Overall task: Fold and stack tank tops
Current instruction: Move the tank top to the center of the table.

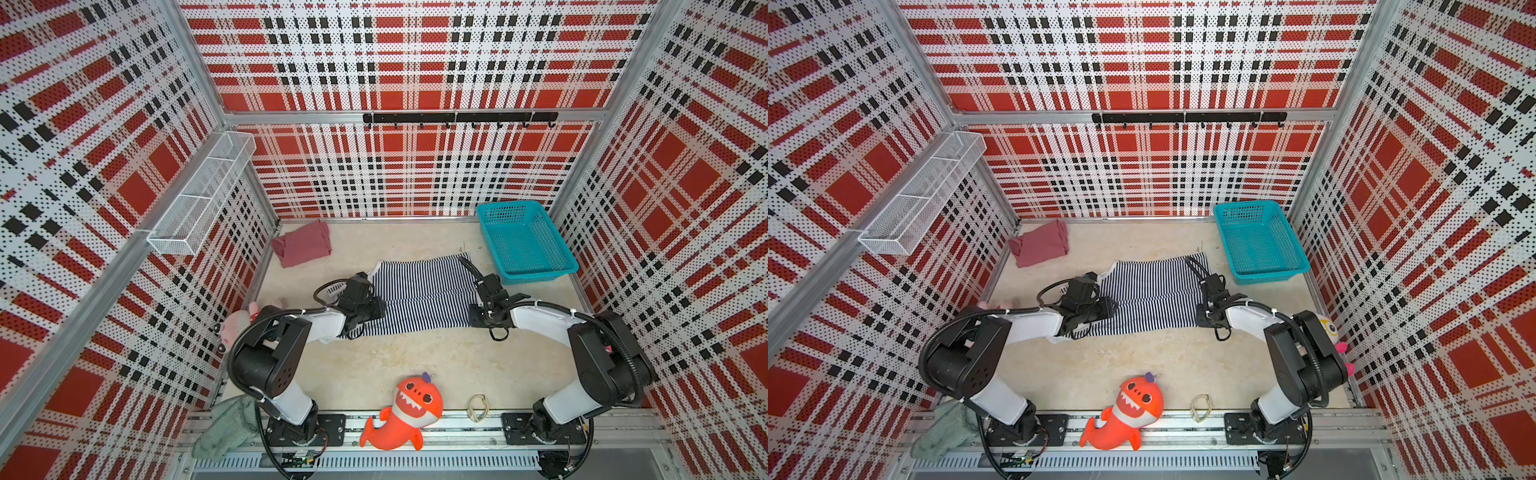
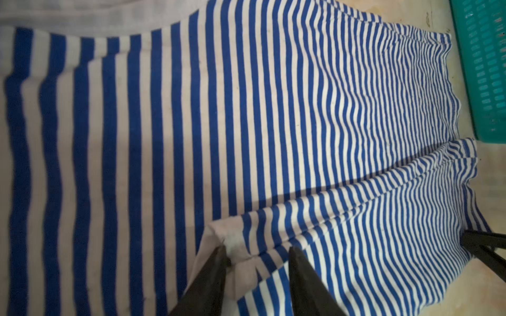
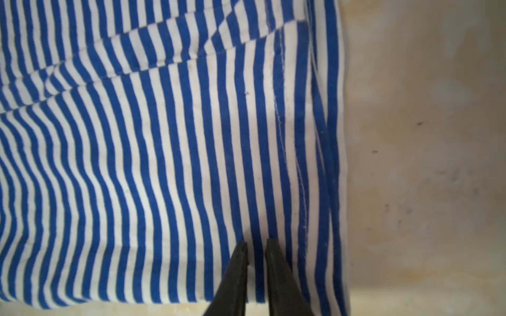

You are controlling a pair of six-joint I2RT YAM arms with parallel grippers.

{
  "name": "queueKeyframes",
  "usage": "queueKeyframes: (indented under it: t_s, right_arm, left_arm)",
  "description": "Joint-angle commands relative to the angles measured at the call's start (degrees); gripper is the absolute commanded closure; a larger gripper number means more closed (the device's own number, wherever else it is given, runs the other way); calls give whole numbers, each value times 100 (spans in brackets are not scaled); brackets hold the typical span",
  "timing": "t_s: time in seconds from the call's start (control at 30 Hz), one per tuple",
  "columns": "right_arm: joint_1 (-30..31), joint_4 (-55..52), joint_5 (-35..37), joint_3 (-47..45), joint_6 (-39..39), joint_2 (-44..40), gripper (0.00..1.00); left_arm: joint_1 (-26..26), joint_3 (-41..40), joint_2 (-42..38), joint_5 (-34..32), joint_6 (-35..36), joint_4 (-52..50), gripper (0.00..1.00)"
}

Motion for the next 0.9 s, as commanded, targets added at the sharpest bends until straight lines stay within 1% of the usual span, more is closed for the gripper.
queueKeyframes:
  t_s: [0.0,0.1,0.2,0.27,0.43,0.53,0.6,0.7,0.8,0.87]
  right_arm:
    - [312,-465,-354,-137,123,-191,81]
    - [313,-719,-278,174,165,-579,76]
    - [242,-1064,-79,890,-70,-677,64]
    - [15,-1080,-106,1283,-288,-532,58]
    - [-499,-779,-240,2030,-815,18,57]
    - [-689,-600,-451,2509,-1181,508,59]
    - [-741,-595,-516,2857,-1378,863,60]
    - [-783,-612,-538,3330,-1648,1390,63]
    - [-884,-665,-516,3711,-1758,1853,63]
    - [-949,-642,-517,3839,-1764,2079,62]
  left_arm:
    - [108,-442,-251,-297,-187,-993,58]
    - [395,-54,-300,-302,94,-1201,58]
    - [506,905,-80,-449,515,-1591,58]
    - [610,1656,247,-418,772,-1726,57]
    - [716,3391,1373,-248,1445,-1996,56]
    - [741,4230,2074,-340,1768,-2138,54]
    - [784,4607,2439,-349,1865,-2184,53]
    - [819,4917,2837,-284,1944,-2179,50]
    - [800,4939,3002,-219,1957,-2184,47]
    - [786,4841,2988,-325,1979,-2184,46]
